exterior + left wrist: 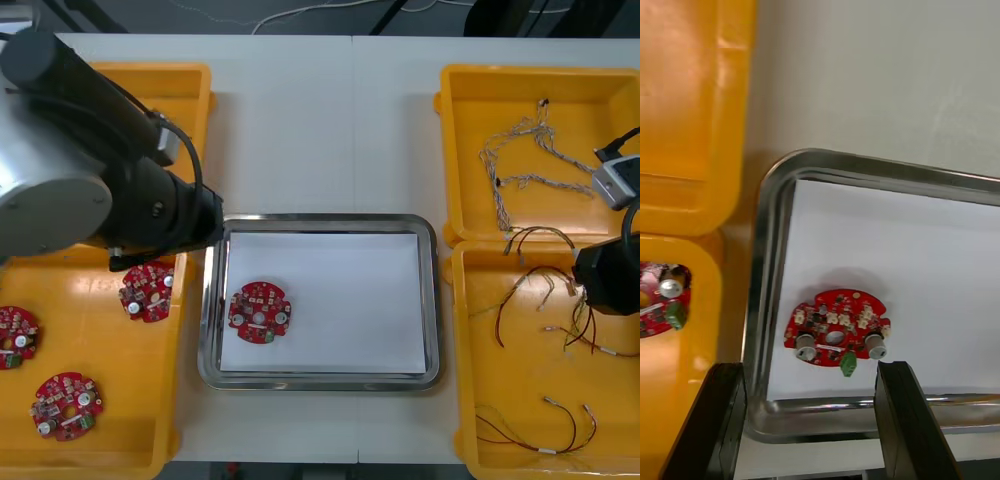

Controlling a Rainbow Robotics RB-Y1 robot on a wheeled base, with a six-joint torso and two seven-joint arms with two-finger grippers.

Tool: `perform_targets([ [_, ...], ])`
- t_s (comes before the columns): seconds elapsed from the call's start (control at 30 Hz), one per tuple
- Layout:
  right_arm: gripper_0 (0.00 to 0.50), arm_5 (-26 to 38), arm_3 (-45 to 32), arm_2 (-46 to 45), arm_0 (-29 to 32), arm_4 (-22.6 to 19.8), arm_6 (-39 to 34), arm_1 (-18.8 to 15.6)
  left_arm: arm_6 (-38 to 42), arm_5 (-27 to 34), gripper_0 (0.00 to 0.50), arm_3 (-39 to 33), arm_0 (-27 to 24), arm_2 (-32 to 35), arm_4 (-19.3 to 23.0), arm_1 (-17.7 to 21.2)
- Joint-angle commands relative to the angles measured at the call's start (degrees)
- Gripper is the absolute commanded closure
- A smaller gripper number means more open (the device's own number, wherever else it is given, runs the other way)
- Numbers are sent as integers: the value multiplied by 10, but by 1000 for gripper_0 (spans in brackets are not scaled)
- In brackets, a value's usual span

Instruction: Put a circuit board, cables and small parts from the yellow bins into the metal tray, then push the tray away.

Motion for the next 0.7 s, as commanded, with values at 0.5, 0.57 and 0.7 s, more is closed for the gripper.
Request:
perform_targets([
  [0.5,500,2,-14,207,-137,-15,-22,-43,-194,20,0,58,-20,125,-18,82],
  [0.57,500,2,-14,236,-156,-17,-20,-44,-210,20,0,80,-20,129,-31,81],
  [0.7,500,2,-14,294,-188,-14,-17,-47,-245,11,0,127,-20,155,-32,73],
])
